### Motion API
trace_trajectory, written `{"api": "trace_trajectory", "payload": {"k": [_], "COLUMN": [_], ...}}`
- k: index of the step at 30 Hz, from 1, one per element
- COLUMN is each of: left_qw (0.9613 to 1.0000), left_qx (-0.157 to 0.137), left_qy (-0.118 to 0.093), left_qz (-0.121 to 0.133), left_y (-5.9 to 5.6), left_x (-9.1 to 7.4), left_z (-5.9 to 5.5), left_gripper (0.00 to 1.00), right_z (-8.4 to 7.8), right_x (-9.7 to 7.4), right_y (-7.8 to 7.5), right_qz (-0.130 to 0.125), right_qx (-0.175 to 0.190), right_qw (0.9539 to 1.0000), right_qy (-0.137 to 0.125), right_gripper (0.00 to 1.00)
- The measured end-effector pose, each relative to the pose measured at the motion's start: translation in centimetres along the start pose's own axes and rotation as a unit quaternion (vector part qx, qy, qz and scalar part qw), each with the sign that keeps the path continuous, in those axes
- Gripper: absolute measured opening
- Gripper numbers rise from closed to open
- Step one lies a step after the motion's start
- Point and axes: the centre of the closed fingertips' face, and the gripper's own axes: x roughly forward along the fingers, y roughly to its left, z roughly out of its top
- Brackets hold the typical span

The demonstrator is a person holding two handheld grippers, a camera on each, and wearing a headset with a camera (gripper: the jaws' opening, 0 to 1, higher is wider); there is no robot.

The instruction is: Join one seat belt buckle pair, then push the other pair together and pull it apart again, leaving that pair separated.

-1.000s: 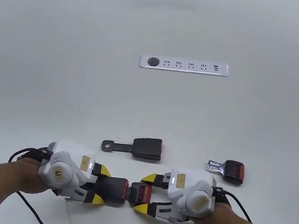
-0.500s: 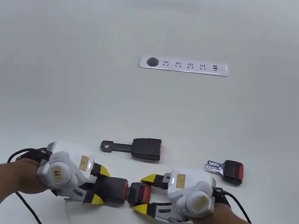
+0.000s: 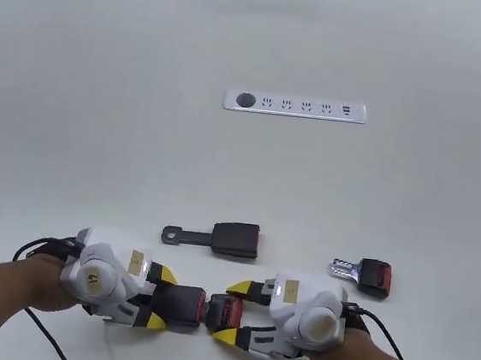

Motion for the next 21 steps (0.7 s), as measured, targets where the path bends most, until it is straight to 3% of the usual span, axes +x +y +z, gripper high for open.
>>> {"api": "trace_trajectory", "payload": {"k": [13, 17, 19, 21], "left_qw": [0.9998, 0.9991, 0.9986, 0.9989], "left_qx": [-0.004, -0.032, -0.037, -0.034], "left_qy": [0.018, 0.027, 0.035, 0.032], "left_qz": [-0.002, -0.009, -0.014, -0.010], "left_y": [0.0, -0.1, -0.4, -0.5], "left_x": [0.0, 0.1, -0.1, -0.3], "left_z": [0.1, 0.3, 0.4, 0.7], "left_gripper": [0.34, 0.37, 0.43, 0.51], "right_z": [0.0, -0.2, 0.2, 1.1], "right_x": [0.1, 0.2, -0.2, -0.8], "right_y": [0.0, 0.0, -0.1, -0.6], "right_qz": [0.001, -0.006, -0.016, -0.029], "right_qx": [-0.013, -0.017, -0.009, 0.010], "right_qw": [0.9997, 0.9994, 0.9995, 0.9995], "right_qy": [0.019, 0.030, 0.024, 0.000], "right_gripper": [0.38, 0.38, 0.41, 0.51]}}
